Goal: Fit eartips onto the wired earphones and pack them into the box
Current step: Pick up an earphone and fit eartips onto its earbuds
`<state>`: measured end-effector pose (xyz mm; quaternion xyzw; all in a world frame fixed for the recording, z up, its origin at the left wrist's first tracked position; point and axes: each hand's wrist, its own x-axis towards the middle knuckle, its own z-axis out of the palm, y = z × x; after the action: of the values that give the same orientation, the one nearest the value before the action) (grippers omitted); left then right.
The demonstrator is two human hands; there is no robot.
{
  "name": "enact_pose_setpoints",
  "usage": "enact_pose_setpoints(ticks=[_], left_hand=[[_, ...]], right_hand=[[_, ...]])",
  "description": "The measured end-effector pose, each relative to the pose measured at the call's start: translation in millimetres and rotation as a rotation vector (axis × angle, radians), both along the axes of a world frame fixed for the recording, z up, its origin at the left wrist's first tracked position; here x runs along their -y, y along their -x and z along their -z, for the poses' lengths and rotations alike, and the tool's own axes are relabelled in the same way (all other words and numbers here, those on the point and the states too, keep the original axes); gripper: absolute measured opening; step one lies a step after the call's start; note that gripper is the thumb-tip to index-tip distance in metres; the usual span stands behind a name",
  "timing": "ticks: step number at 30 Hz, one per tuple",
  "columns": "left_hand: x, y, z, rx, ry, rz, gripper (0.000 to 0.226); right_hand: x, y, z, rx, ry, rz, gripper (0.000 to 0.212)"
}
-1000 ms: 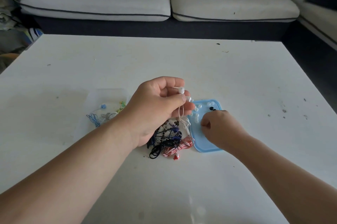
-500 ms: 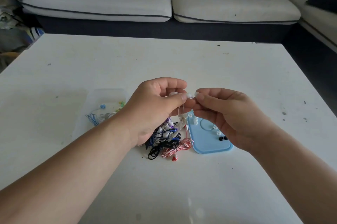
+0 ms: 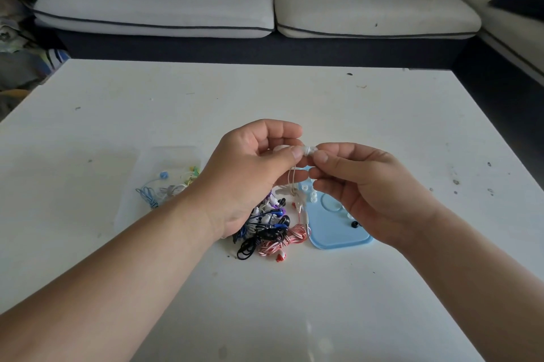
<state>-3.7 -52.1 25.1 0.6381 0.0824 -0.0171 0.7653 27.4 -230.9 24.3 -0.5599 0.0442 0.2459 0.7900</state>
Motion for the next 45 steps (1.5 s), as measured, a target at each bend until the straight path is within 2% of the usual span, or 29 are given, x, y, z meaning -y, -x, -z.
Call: enact_pose_setpoints(ticks=[6, 11, 15, 21, 24, 27, 32, 34, 37, 39, 41, 43, 45], left_hand=[[2.8, -0.4, 1.3, 0.058, -0.021, -0.049, 0.022], [6.4, -0.2, 2.3, 0.081, 0.012, -0.119, 0.02], [6.9, -1.5, 5.2, 0.086, -0.017, -0.151, 0.02], [4.6, -1.5, 1.2, 0.052, 0.046, -0.139, 0.019], [2.2, -1.7, -1.5, 0.041, 0.055, -0.118, 0.021], [2.5, 0.0, -1.5, 0.035, 0.045, -0.105, 0.021], [1.4, 1.8, -0.6, 0.019, 0.024, -0.102, 0.02], [-0.5, 2.1, -3.3, 0.018, 0.024, -0.115, 0.02], [-7.2, 3.7, -10.8, 0.045, 0.025, -0.153, 0.02], [-15.1, 6.8, -19.9, 0.065, 0.071, -0.173, 0.019], [-22.5, 8.6, -27.2, 0.076, 0.112, -0.202, 0.018], [-37.4, 10.8, -28.5, 0.115, 0.031, -0.257, 0.017], [-54.5, 10.1, -25.5, 0.168, -0.26, -0.295, 0.017]], right_hand=[[-3.3, 1.3, -0.2, 0.027, -0.057, 0.04, 0.015], [-12.8, 6.5, 5.4, 0.036, -0.118, 0.072, 0.033], [-16.6, 9.1, 5.8, 0.079, -0.13, 0.094, 0.024], [-14.3, 9.3, 3.3, 0.092, -0.097, 0.093, 0.038], [-12.5, 5.4, 1.2, 0.066, -0.107, 0.093, 0.035], [-11.4, 3.5, 4.1, 0.034, -0.142, 0.086, 0.02], [-13.2, 4.2, 8.9, 0.065, -0.053, 0.036, 0.017], [-14.7, 0.0, 14.0, 0.091, 0.047, 0.025, 0.024], [-18.8, -3.4, 17.7, 0.203, 0.185, -0.234, 0.042], [-26.6, 0.0, 17.7, 0.193, 0.132, -0.436, 0.047], [-35.1, 4.2, 18.3, 0.186, 0.109, -0.531, 0.046], [-50.2, 9.1, 18.1, 0.158, 0.112, -0.519, 0.045], [-64.0, 13.4, 13.9, 0.087, 0.095, -0.461, 0.044]])
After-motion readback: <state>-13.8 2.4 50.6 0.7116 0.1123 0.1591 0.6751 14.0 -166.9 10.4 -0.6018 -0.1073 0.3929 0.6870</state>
